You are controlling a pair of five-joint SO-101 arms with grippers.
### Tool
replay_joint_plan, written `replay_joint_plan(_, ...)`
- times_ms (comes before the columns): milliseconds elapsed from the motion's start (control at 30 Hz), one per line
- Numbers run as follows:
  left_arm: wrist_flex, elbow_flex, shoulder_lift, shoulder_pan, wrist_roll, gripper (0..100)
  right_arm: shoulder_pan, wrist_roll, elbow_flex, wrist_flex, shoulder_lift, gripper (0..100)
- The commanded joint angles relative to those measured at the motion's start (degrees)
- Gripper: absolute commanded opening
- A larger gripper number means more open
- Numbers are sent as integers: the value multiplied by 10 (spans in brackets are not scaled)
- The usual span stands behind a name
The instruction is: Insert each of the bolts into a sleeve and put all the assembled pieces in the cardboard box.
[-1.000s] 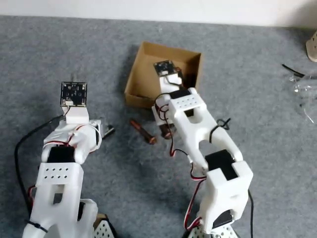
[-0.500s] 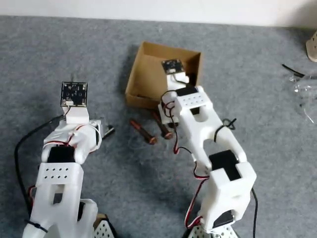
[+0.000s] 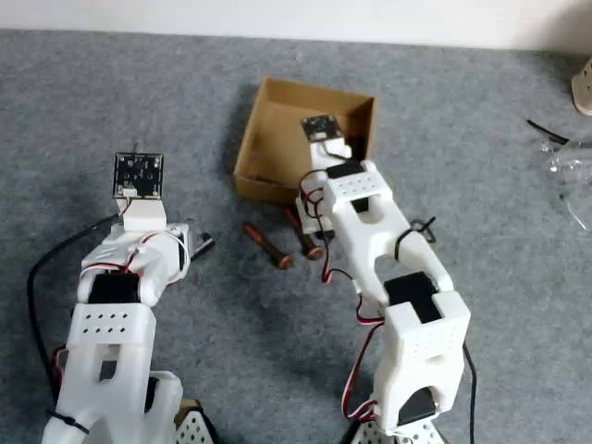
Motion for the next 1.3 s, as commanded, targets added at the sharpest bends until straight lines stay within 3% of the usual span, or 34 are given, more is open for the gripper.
replay_joint_plan(0, -12, -6, -12, 8, -4, 183, 0, -4, -27, -18, 6, 0)
replay_joint_plan(467, -11, -6, -11, 15, -4, 183, 7, -4, -23, -16, -12, 3)
replay_joint_plan(633, -6, -20, -3, 67, -35, 183, 7, -4, 0, -22, -77, 3)
replay_joint_plan(733, 5, -65, 49, 64, -33, 183, 5, -4, 39, -51, -98, 3)
replay_joint_plan(967, 107, -254, 263, 62, 49, 183, -2, -4, 62, -69, -110, 3)
replay_joint_plan(1133, 160, -325, 343, 146, 169, 179, -2, -2, 65, -88, -109, 3)
replay_joint_plan(1267, 141, -332, 347, 209, 254, 178, 1, -2, 65, -92, -109, 3)
